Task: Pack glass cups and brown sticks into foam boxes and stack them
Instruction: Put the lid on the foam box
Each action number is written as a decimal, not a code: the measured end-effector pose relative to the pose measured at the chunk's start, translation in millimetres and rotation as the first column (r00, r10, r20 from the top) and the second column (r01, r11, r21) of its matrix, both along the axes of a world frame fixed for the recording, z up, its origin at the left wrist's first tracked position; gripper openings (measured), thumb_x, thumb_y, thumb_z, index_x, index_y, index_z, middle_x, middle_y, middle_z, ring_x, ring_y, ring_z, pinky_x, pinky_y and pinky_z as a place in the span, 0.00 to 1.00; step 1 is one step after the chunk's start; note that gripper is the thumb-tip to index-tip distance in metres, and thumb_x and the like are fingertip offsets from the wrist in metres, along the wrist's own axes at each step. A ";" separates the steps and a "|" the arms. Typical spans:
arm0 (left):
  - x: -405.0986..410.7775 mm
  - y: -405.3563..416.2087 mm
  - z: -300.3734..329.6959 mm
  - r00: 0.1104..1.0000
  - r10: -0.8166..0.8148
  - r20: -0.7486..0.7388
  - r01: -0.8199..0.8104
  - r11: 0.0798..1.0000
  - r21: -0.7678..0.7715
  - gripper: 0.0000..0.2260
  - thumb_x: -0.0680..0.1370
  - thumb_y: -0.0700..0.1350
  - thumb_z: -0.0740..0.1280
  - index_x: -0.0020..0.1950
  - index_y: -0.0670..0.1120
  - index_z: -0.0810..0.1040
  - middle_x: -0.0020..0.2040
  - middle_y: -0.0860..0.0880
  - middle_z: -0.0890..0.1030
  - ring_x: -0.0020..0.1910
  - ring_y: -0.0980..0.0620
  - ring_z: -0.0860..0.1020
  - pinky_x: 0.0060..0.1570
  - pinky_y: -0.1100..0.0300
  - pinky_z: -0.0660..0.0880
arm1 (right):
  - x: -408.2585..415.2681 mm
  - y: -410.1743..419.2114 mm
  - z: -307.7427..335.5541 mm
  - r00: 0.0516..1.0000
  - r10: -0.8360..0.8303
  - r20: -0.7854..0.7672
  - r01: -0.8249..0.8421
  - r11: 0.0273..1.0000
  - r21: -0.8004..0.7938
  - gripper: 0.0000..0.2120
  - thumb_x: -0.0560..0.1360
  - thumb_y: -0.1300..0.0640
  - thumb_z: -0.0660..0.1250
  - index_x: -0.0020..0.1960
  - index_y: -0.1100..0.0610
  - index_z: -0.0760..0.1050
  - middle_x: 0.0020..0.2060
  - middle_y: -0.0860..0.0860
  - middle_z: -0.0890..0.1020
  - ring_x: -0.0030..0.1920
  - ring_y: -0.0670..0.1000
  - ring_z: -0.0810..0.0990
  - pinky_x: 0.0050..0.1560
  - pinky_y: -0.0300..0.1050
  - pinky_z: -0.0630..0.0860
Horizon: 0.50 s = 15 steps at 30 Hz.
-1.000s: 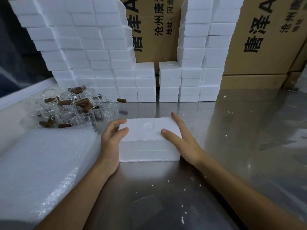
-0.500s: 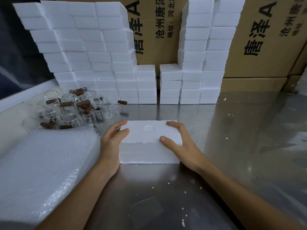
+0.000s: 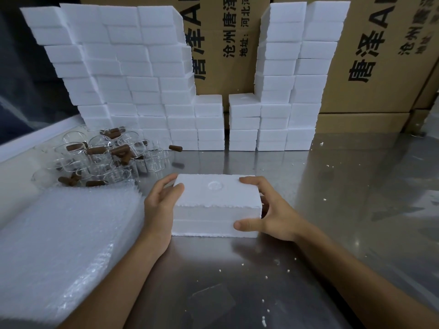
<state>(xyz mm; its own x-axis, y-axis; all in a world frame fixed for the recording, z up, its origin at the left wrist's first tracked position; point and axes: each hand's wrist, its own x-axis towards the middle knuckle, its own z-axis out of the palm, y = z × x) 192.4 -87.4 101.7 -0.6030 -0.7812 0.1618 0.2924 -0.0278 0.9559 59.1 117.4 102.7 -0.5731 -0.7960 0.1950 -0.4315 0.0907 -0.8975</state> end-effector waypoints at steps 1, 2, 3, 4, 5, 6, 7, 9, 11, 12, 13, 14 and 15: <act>-1.5 1.2 -1.5 0.999 0.047 0.004 -0.047 0.999 -0.011 0.09 0.75 0.50 0.72 0.54 0.50 0.82 0.50 0.49 0.84 0.54 0.46 0.80 0.57 0.51 0.74 | 1.2 -1.2 -1.3 1.000 -0.020 -0.002 0.020 1.000 -0.013 0.41 0.58 0.45 0.83 0.65 0.32 0.66 0.59 0.36 0.76 0.58 0.39 0.77 0.53 0.37 0.79; -3.4 2.9 -2.6 0.994 0.104 0.018 -0.104 0.994 -0.021 0.08 0.77 0.53 0.71 0.52 0.50 0.82 0.47 0.50 0.83 0.51 0.48 0.80 0.54 0.53 0.75 | 3.0 -2.6 -2.9 0.999 -0.048 -0.005 0.048 0.998 -0.030 0.41 0.58 0.45 0.83 0.64 0.32 0.66 0.59 0.38 0.76 0.57 0.40 0.78 0.53 0.38 0.79; -5.2 4.6 -3.3 0.987 0.159 0.032 -0.158 0.987 -0.027 0.10 0.77 0.56 0.69 0.49 0.50 0.81 0.47 0.50 0.82 0.48 0.49 0.79 0.51 0.54 0.75 | 5.2 -4.1 -4.6 0.997 -0.077 -0.004 0.076 0.996 -0.053 0.41 0.57 0.45 0.83 0.64 0.32 0.67 0.58 0.40 0.77 0.55 0.40 0.78 0.52 0.38 0.80; -6.5 6.2 -3.2 0.979 0.201 0.039 -0.200 0.980 -0.016 0.12 0.76 0.58 0.70 0.48 0.50 0.80 0.47 0.50 0.82 0.48 0.51 0.78 0.50 0.55 0.75 | 7.5 -5.4 -6.2 0.995 -0.099 0.003 0.099 0.992 -0.082 0.40 0.57 0.46 0.84 0.63 0.32 0.67 0.57 0.41 0.78 0.54 0.41 0.79 0.50 0.37 0.80; -7.4 7.2 -2.3 0.973 0.230 0.032 -0.231 0.973 0.011 0.13 0.74 0.58 0.71 0.49 0.50 0.79 0.48 0.50 0.82 0.48 0.51 0.79 0.51 0.55 0.75 | 9.3 -6.7 -7.7 0.993 -0.113 0.013 0.114 0.988 -0.108 0.40 0.57 0.48 0.84 0.62 0.32 0.68 0.56 0.42 0.78 0.53 0.40 0.80 0.49 0.36 0.79; -7.7 7.8 -0.8 0.968 0.248 0.025 -0.249 0.967 0.053 0.14 0.73 0.58 0.73 0.50 0.49 0.79 0.48 0.50 0.82 0.49 0.51 0.79 0.51 0.55 0.75 | 10.7 -7.6 -8.6 0.992 -0.121 0.023 0.123 0.984 -0.125 0.40 0.58 0.49 0.84 0.62 0.32 0.68 0.56 0.42 0.78 0.52 0.41 0.80 0.48 0.36 0.79; -7.7 7.7 0.4 0.965 0.260 0.023 -0.261 0.961 0.090 0.16 0.72 0.57 0.74 0.52 0.48 0.78 0.48 0.50 0.82 0.49 0.51 0.80 0.52 0.54 0.76 | 11.6 -8.3 -8.6 0.991 -0.126 0.036 0.130 0.982 -0.136 0.39 0.58 0.51 0.85 0.62 0.33 0.69 0.56 0.43 0.79 0.52 0.41 0.80 0.48 0.37 0.80; -8.2 8.3 3.3 0.960 0.280 0.027 -0.281 0.952 0.125 0.20 0.71 0.57 0.76 0.56 0.47 0.77 0.48 0.51 0.82 0.50 0.51 0.81 0.54 0.51 0.77 | 12.4 -9.7 -7.1 0.987 -0.144 0.070 0.154 0.974 -0.163 0.39 0.60 0.54 0.85 0.63 0.35 0.69 0.56 0.45 0.78 0.50 0.41 0.80 0.47 0.37 0.80; -10.1 15.0 4.8 0.964 0.265 0.024 -0.265 0.953 0.148 0.21 0.69 0.57 0.77 0.56 0.49 0.77 0.48 0.52 0.83 0.49 0.51 0.82 0.56 0.47 0.80 | 13.7 -12.7 -6.4 0.976 -0.179 0.122 0.201 0.958 -0.205 0.39 0.60 0.54 0.85 0.63 0.37 0.69 0.57 0.46 0.78 0.50 0.43 0.81 0.47 0.37 0.79; -11.8 20.6 4.8 0.974 0.225 0.009 -0.224 0.959 0.173 0.23 0.66 0.57 0.79 0.56 0.51 0.76 0.49 0.52 0.83 0.49 0.51 0.83 0.54 0.44 0.80 | 15.9 -14.9 -6.8 0.970 -0.200 0.137 0.227 0.949 -0.219 0.39 0.60 0.53 0.85 0.63 0.36 0.69 0.58 0.46 0.78 0.52 0.44 0.81 0.48 0.38 0.80; -13.7 26.9 4.7 0.986 0.168 -0.008 -0.162 0.964 0.211 0.28 0.63 0.59 0.79 0.57 0.52 0.75 0.50 0.52 0.84 0.48 0.52 0.83 0.51 0.43 0.81 | 19.2 -17.5 -8.4 0.967 -0.223 0.127 0.246 0.944 -0.221 0.39 0.60 0.50 0.85 0.63 0.36 0.68 0.59 0.46 0.78 0.53 0.45 0.80 0.48 0.38 0.80; -15.9 32.4 3.8 0.993 0.114 -0.020 -0.105 0.960 0.258 0.33 0.59 0.61 0.80 0.60 0.53 0.73 0.51 0.53 0.83 0.48 0.52 0.84 0.48 0.44 0.82 | 22.6 -20.0 -10.4 0.966 -0.245 0.087 0.258 0.944 -0.208 0.39 0.59 0.46 0.85 0.63 0.34 0.67 0.59 0.45 0.77 0.55 0.45 0.79 0.50 0.39 0.80; -17.8 36.0 2.5 0.997 0.081 -0.018 -0.072 0.952 0.299 0.38 0.56 0.61 0.80 0.62 0.54 0.71 0.52 0.53 0.82 0.48 0.52 0.84 0.45 0.44 0.83 | 25.3 -21.9 -12.2 0.965 -0.261 0.026 0.262 0.949 -0.178 0.40 0.58 0.42 0.83 0.64 0.33 0.66 0.61 0.44 0.75 0.58 0.45 0.77 0.52 0.39 0.80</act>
<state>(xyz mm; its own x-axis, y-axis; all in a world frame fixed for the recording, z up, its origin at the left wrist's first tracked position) 174.6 -51.4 104.2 -0.5381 -0.8401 -0.0682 0.3328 -0.2862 0.8985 84.4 95.5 90.5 -0.7569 -0.5705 0.3189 -0.4125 0.0385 -0.9102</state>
